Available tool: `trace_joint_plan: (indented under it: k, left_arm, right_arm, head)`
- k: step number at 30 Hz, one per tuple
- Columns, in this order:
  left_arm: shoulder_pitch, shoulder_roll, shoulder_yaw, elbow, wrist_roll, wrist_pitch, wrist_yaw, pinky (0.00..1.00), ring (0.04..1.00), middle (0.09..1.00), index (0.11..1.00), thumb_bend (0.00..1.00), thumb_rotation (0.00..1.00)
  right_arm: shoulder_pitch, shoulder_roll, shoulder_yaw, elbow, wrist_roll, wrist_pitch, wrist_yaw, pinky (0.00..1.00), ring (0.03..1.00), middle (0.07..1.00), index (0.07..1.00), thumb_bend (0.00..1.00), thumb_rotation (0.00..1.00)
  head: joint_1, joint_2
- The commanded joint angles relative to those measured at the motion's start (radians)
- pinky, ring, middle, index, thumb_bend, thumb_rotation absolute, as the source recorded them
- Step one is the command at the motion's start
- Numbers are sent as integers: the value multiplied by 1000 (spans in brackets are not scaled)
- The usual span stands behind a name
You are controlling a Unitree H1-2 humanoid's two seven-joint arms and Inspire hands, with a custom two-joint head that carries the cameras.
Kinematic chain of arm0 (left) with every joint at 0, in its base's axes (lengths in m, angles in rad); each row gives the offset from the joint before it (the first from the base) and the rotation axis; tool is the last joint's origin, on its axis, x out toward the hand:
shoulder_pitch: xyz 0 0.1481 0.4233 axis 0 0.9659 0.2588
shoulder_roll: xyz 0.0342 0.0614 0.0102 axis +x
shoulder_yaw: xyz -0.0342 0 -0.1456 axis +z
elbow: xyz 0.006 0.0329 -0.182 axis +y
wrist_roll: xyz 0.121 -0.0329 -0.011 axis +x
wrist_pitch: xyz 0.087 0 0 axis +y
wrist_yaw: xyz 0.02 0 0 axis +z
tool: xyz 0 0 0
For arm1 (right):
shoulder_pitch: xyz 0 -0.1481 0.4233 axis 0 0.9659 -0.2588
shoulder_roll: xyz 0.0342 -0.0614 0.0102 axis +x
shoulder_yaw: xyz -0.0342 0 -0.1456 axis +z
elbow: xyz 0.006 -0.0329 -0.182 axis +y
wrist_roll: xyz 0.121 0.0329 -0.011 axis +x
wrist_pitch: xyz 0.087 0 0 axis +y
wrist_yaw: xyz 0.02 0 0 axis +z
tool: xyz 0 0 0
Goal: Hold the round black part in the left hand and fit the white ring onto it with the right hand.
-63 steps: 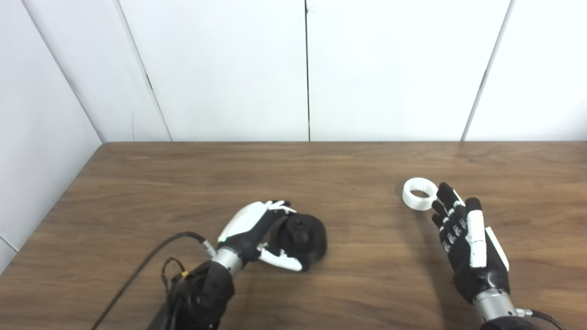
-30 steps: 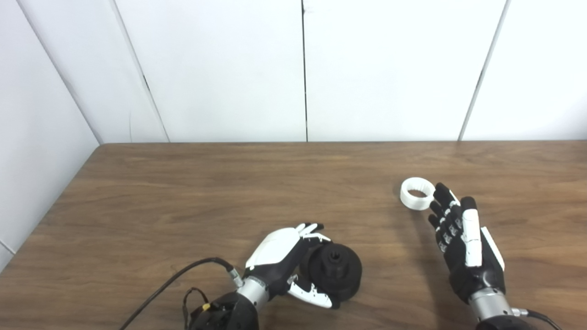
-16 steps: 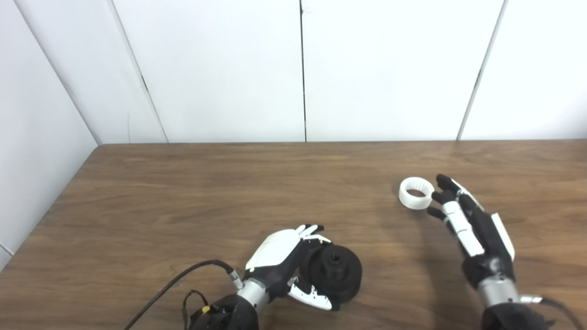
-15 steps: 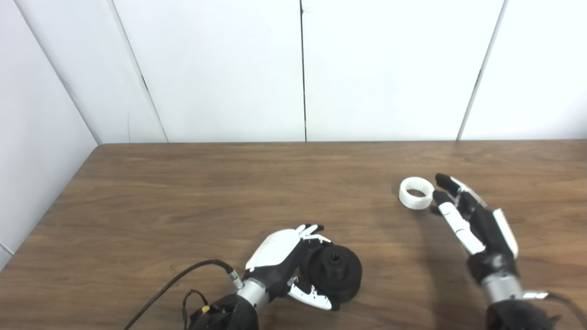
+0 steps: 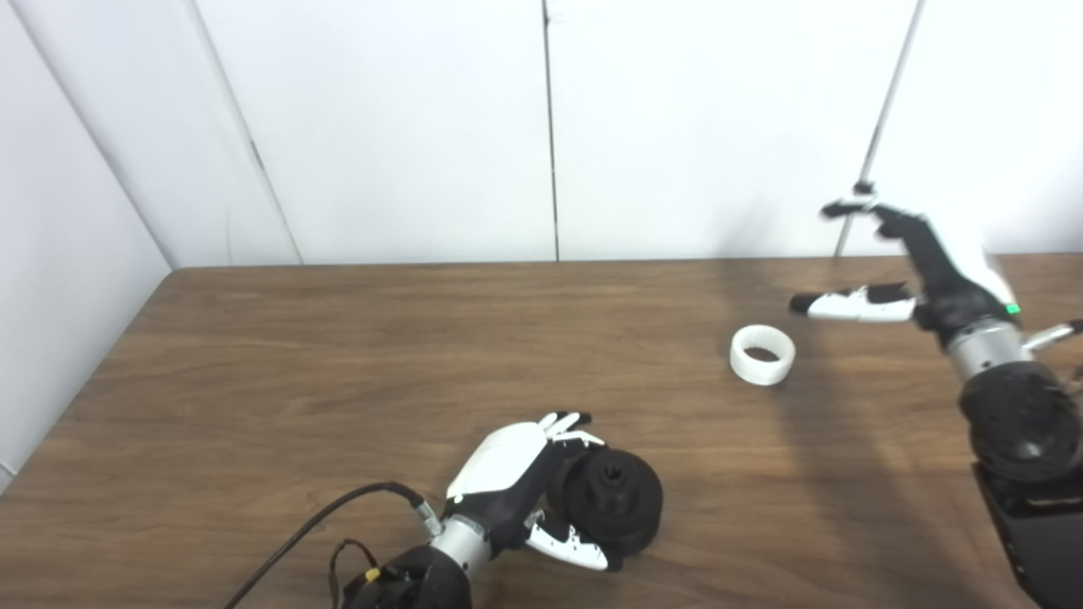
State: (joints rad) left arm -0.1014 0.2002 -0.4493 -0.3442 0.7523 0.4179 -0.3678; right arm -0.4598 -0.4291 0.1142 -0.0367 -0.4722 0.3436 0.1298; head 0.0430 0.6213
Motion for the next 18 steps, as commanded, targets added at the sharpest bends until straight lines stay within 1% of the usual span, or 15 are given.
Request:
trace_joint_plan:
  k: [1, 5, 8, 10, 18]
  left_arm:
    - [-6, 2, 1, 3, 6, 8, -17, 958, 1000, 972, 742, 914, 248]
    - [-5, 1, 6, 11, -2, -9, -4, 957, 1000, 968, 736, 921, 243]
    - [-6, 1, 6, 11, 3, -7, -3, 954, 1000, 965, 736, 926, 244]
    - [-5, 1, 8, 12, 2, -9, -2, 950, 1000, 966, 736, 925, 239]
    - [-6, -1, 5, 16, 2, -6, -4, 950, 1000, 972, 739, 923, 234]
  right_arm:
    - [-86, -35, 1, 14, -15, -26, 10, 829, 950, 930, 738, 952, 296]
    - [-127, -49, 36, 91, -33, -34, 48, 866, 984, 950, 742, 947, 299]
    - [-155, -67, 81, 126, -67, -16, 85, 913, 998, 967, 749, 929, 306]
    - [-177, -73, 103, 164, -76, -29, 101, 928, 1000, 971, 749, 936, 306]
    - [-217, -83, 140, 247, -86, -59, 131, 989, 1000, 974, 732, 964, 304]
  head:
    - [1, 2]
    - [1, 2]
    - [-1, 3]
    - [-1, 2]
    - [-2, -1]
